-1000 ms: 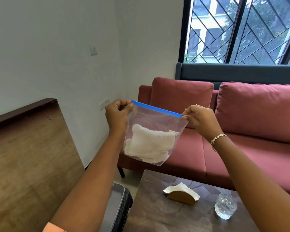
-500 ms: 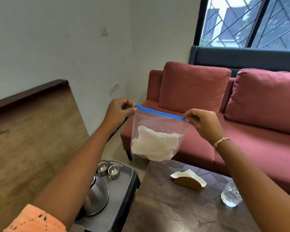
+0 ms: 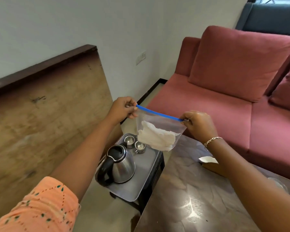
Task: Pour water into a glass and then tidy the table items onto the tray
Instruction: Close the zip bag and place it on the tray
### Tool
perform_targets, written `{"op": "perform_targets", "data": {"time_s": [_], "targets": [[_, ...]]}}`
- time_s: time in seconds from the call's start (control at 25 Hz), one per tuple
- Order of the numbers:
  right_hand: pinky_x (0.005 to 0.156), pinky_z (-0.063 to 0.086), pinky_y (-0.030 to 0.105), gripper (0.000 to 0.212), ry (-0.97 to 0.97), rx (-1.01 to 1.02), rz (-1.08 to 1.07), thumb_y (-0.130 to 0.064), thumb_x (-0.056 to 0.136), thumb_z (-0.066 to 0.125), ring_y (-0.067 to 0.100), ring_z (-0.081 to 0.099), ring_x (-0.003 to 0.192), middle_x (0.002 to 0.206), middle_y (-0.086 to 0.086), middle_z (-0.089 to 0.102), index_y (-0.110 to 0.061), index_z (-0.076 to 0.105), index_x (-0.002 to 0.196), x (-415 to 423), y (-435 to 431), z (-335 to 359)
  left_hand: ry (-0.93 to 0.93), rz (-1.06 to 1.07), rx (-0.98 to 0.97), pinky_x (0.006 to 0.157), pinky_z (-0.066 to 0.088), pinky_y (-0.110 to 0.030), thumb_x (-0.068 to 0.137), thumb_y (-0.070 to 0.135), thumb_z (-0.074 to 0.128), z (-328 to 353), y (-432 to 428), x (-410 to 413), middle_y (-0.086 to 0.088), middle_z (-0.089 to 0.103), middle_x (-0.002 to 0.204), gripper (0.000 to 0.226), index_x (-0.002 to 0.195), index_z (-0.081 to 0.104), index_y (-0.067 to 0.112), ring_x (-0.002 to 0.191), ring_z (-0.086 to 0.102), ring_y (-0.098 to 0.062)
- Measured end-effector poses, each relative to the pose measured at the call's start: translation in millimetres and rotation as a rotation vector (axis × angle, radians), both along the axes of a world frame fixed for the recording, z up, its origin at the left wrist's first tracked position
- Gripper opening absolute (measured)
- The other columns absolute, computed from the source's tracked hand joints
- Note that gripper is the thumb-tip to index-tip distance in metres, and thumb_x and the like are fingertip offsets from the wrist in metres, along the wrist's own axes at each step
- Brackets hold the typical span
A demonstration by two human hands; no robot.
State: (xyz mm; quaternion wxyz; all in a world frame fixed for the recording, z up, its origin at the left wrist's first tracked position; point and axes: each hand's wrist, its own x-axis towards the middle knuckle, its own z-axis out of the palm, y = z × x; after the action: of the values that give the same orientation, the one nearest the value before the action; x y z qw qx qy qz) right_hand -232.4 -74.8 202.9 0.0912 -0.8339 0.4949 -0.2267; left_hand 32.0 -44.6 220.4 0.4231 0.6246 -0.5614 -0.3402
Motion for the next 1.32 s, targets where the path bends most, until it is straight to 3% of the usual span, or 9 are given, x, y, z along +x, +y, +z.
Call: {"op": "perform_targets", "data": {"time_s": [0.44, 0.64, 0.84, 1.08, 1.24, 1.32], "targets": [[0.074, 0.046, 0.036, 0.020, 0.141, 0.266, 0.031, -0.013, 0.087, 0.051, 0.031, 0.060, 0.090, 0.103, 0.007, 0.063, -0.013, 0.064, 0.102, 116.4, -43.2, -87.5, 0.100, 0.064, 0.266, 0.051, 0.051, -0.013, 0.086, -0.012, 0.050, -103.8, -47.4, 108.9, -0.008, 0.061, 0.069, 0.023, 0.075, 0.052, 0.008, 0.050, 0.064, 0.001], [0.078, 0.050, 0.035, 0.018, 0.152, 0.409, 0.066, -0.015, 0.089, 0.051, 0.026, 0.060, 0.089, 0.103, 0.008, 0.064, -0.014, 0.064, 0.102, 154.1, -59.5, -125.8, 0.085, 0.072, 0.377, 0.049, 0.051, -0.013, 0.086, -0.011, 0.051, -144.0, -64.6, 147.1, -0.001, 0.064, 0.060, 0.024, 0.074, 0.053, 0.010, 0.047, 0.063, -0.001], [0.078, 0.047, 0.032, 0.020, 0.219, 0.495, 0.085, -0.016, 0.089, 0.050, 0.029, 0.059, 0.093, 0.107, 0.009, 0.064, -0.014, 0.063, 0.105, 175.4, -71.1, -156.6, 0.060, 0.066, 0.462, 0.049, 0.050, -0.014, 0.086, -0.010, 0.052, -178.6, -72.8, 168.9, 0.002, 0.064, 0.056, 0.023, 0.072, 0.053, 0.009, 0.046, 0.062, -0.001], [0.076, 0.044, 0.027, 0.023, 0.246, 0.542, 0.117, -0.014, 0.091, 0.047, 0.026, 0.059, 0.095, 0.109, 0.008, 0.063, -0.015, 0.062, 0.108, 192.1, -74.1, -183.4, 0.035, 0.058, 0.535, 0.048, 0.050, -0.012, 0.087, -0.008, 0.051, -208.3, -76.3, 182.5, -0.009, 0.061, 0.067, 0.024, 0.073, 0.051, 0.011, 0.047, 0.062, 0.000], [0.080, 0.049, 0.030, 0.022, 0.248, 0.561, 0.120, -0.015, 0.088, 0.051, 0.023, 0.059, 0.096, 0.110, 0.006, 0.063, -0.016, 0.061, 0.107, 196.9, -72.5, -193.0, 0.039, 0.073, 0.564, 0.049, 0.050, -0.017, 0.086, -0.009, 0.052, -214.8, -75.7, 191.3, 0.002, 0.064, 0.056, 0.026, 0.071, 0.051, 0.013, 0.049, 0.062, -0.003], [0.080, 0.051, 0.028, 0.021, 0.151, 0.611, 0.089, -0.017, 0.085, 0.059, 0.020, 0.059, 0.095, 0.106, 0.002, 0.063, -0.017, 0.061, 0.105, 194.7, -72.6, -196.2, 0.037, 0.046, 0.617, 0.053, 0.047, -0.023, 0.083, -0.010, 0.056, -217.3, -72.8, 192.2, 0.002, 0.060, 0.064, 0.025, 0.076, 0.053, 0.014, 0.058, 0.057, -0.009]]}}
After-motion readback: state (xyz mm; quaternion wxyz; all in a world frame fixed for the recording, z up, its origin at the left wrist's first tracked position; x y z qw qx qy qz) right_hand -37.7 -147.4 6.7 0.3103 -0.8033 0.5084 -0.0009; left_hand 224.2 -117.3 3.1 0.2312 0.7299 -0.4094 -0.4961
